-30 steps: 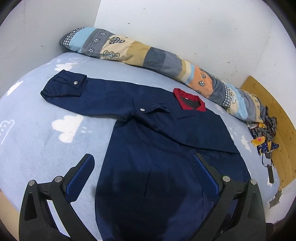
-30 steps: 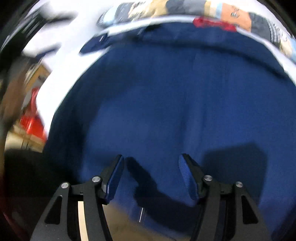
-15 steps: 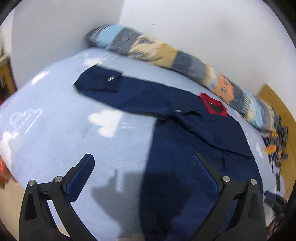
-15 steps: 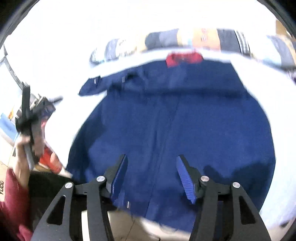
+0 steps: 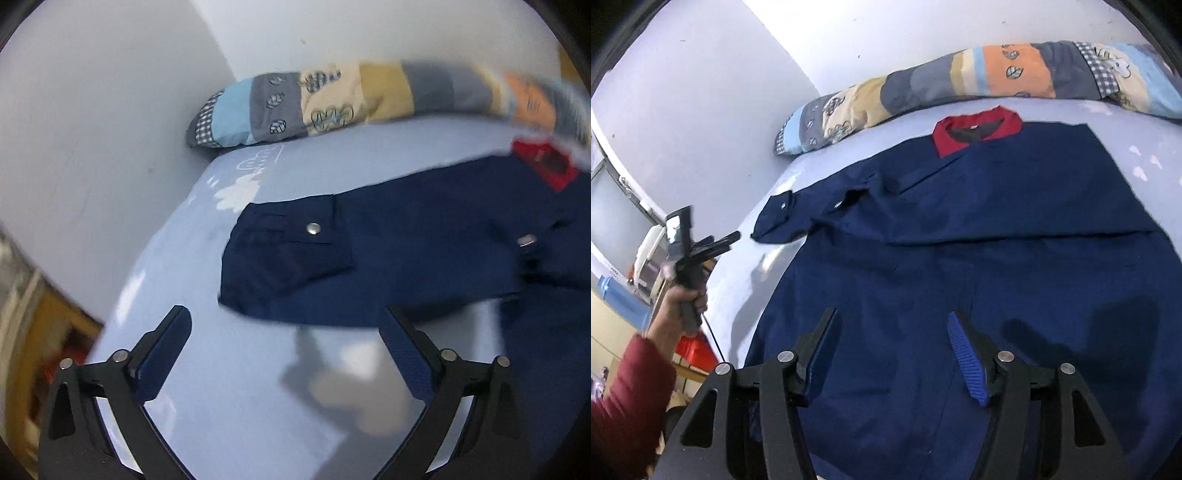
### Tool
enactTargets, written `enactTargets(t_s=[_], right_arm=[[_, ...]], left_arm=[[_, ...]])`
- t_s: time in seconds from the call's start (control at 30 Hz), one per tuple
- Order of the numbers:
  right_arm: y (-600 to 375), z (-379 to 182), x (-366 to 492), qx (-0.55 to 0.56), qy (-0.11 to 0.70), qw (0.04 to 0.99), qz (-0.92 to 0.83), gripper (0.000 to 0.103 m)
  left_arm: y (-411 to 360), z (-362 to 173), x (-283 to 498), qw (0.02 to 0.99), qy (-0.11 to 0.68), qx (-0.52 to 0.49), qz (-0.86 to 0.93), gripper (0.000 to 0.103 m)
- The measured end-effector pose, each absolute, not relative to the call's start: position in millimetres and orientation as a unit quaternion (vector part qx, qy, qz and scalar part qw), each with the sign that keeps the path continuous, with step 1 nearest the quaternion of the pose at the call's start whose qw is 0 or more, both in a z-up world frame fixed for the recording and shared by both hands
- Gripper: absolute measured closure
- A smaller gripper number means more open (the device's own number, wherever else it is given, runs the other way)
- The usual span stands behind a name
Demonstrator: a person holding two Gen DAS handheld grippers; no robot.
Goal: Fold large clothes
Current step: 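Move the left gripper to the other sleeve cuff and grasp it, then lift the held sleeve with the left gripper and fold it across the body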
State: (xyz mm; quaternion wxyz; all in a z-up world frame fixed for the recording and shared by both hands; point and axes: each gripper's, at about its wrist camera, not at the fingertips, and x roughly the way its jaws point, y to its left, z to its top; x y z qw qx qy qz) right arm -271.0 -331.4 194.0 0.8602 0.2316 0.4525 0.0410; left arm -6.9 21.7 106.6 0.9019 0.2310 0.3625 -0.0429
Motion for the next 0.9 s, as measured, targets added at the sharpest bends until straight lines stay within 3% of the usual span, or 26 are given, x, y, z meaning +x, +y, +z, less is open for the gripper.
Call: enactTargets(t_s=[0.13,0.53,0.57,0.6,0.63,0.9], right_arm=[[-340,201,-269,0.243,0.440,0.864,0.038,0.040],[-355,187,-258,0.296,0.451,0.841,0.040,0.040],[-356,186,-258,0.298,0.453,0.839,0.040,0.040],[-357,184,-258,0.301,0.454,0.838,0.037,0.040],[-358,183,-258,0.302,0.454,0.837,0.035,0.040],[-365,180,-257,0.315,0.451,0.835,0.021,0.040]], left_arm=[[17,71,40,0.874,0.394,0.279,-0.053,0.030],[2,40,91,0.856,0.367,0.363,-0.036,0.031],[5,40,96,0.858,0.365,0.360,-0.033,0.035],[7,40,100,0.862,0.362,0.354,-0.031,0.060],[11,40,105,0.865,0.371,0.335,-0.041,0.096],[71,64,113,0.918,0.367,0.148,-0.037,0.097]])
